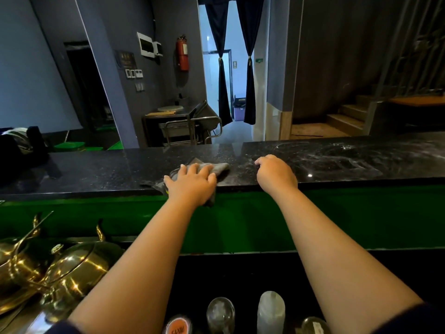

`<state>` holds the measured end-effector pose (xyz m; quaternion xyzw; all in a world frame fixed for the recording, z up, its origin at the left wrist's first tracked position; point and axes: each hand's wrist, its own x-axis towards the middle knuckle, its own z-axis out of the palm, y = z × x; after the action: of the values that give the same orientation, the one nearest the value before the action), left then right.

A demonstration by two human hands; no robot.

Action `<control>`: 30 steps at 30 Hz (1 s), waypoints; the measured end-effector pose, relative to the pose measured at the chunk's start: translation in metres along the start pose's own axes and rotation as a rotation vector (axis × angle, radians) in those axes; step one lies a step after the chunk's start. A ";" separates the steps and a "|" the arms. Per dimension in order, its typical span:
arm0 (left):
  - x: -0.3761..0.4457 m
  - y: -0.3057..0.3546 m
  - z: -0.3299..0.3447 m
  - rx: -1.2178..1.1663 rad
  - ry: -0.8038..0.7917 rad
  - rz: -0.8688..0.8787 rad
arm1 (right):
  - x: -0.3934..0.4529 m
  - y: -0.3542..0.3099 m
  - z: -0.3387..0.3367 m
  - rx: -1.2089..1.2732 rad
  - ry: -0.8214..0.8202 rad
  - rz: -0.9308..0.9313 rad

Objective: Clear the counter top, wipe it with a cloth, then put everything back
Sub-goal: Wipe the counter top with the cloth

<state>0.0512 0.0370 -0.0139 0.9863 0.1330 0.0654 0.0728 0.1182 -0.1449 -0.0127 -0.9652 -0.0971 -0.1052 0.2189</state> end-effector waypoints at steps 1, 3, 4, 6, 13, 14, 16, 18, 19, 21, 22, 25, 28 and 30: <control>0.008 -0.002 -0.003 -0.001 -0.031 -0.047 | 0.000 0.001 0.000 0.000 -0.004 -0.006; 0.022 0.001 -0.007 0.012 -0.077 -0.111 | -0.001 0.002 -0.001 -0.002 -0.004 -0.026; 0.029 0.005 -0.008 0.018 -0.096 -0.133 | -0.001 0.002 -0.002 -0.002 -0.004 -0.033; 0.041 0.017 -0.010 0.022 -0.133 -0.147 | -0.001 0.002 -0.002 0.002 -0.006 -0.028; 0.055 0.082 0.002 -0.050 -0.240 0.172 | 0.008 0.003 -0.001 0.087 0.018 0.007; 0.055 0.079 0.001 -0.080 -0.240 0.206 | 0.010 0.005 0.000 0.103 0.017 -0.015; 0.054 0.059 -0.005 -0.168 -0.137 0.237 | 0.013 0.009 0.003 0.155 0.023 -0.045; 0.046 0.032 -0.008 -0.239 0.060 0.188 | 0.015 0.010 0.001 0.209 0.018 -0.066; 0.039 0.020 -0.009 -0.249 0.130 0.165 | 0.017 0.008 -0.002 0.213 0.007 -0.086; 0.025 0.006 -0.003 -0.218 0.169 0.160 | 0.020 -0.005 -0.004 0.136 -0.023 -0.144; 0.022 0.004 0.002 -0.212 0.193 0.167 | 0.021 -0.016 -0.003 0.066 -0.053 -0.182; 0.025 0.006 0.007 -0.213 0.234 0.164 | 0.023 -0.046 0.016 -0.123 -0.243 -0.286; 0.030 0.005 0.006 -0.135 0.190 0.169 | 0.029 -0.047 0.017 -0.179 -0.349 -0.271; 0.033 0.002 0.010 -0.142 0.166 0.157 | 0.037 -0.030 0.004 -0.166 -0.356 -0.215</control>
<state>0.0849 0.0426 -0.0201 0.9772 0.0560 0.1614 0.1258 0.1475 -0.1114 0.0052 -0.9673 -0.2275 0.0365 0.1057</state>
